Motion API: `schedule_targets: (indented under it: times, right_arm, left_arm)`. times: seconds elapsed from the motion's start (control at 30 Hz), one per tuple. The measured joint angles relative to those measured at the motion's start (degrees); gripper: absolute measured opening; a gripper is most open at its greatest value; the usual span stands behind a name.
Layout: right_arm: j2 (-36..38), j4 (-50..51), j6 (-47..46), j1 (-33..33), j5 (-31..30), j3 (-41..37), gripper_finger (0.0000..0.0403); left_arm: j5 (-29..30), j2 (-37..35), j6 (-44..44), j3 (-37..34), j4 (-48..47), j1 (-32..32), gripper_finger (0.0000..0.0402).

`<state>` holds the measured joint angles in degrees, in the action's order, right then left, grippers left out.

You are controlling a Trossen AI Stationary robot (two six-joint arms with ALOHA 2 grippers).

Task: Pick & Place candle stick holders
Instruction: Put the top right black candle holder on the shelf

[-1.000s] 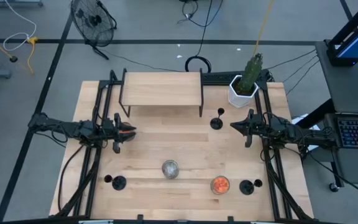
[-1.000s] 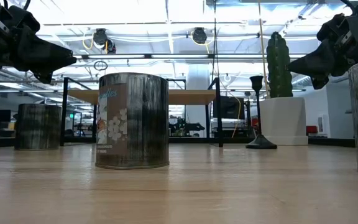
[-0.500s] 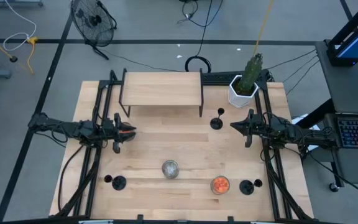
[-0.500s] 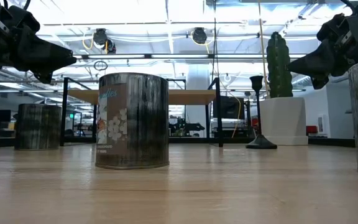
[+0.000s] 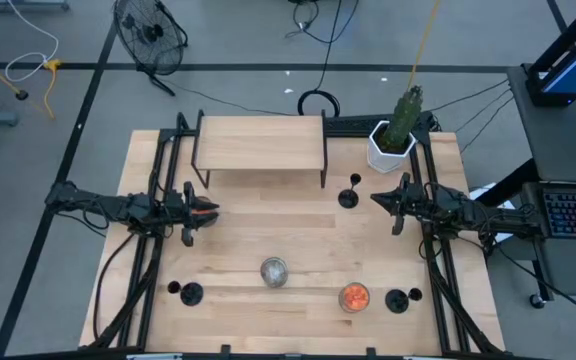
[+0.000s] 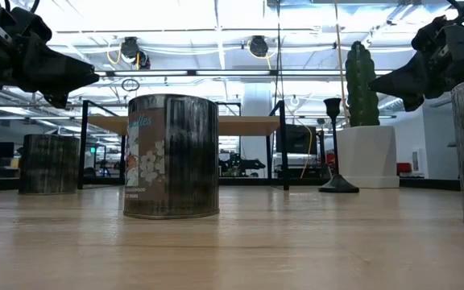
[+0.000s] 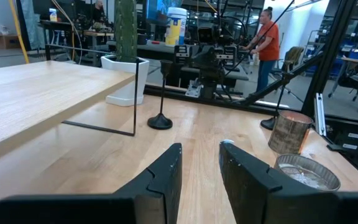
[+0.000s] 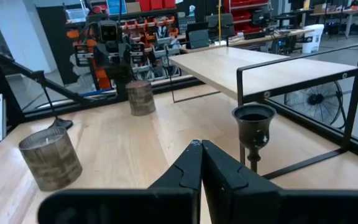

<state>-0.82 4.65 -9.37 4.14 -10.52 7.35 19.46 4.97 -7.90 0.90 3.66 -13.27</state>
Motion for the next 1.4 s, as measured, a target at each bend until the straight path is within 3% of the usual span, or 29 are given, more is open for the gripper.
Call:
schedule_targets:
  times: [0.77, 1.07, 1.23, 1.4]
  right_arm:
    - [0.0, -0.55, -4.41, 0.0, 0.0, 0.07, 0.0]
    - [0.0, -3.11, -0.39, -0.02, -10.43, 0.13, 0.0]
    - [0.0, -9.68, 0.23, -0.02, -10.47, 0.14, 0.0]
    - [0.0, -12.58, 7.16, -0.02, -13.08, 0.26, 0.0]
  left_arm:
    - [0.1, 0.0, 0.0, 0.0, 0.0, 0.0, 0.0113]
    - [1.15, 0.0, 0.11, -0.01, 0.04, 0.01, 0.0113]
    - [2.98, 0.0, 0.22, -0.01, 0.07, 0.06, 0.0113]
    - [3.13, 0.0, 0.22, -0.01, 0.11, 0.06, 0.0113]
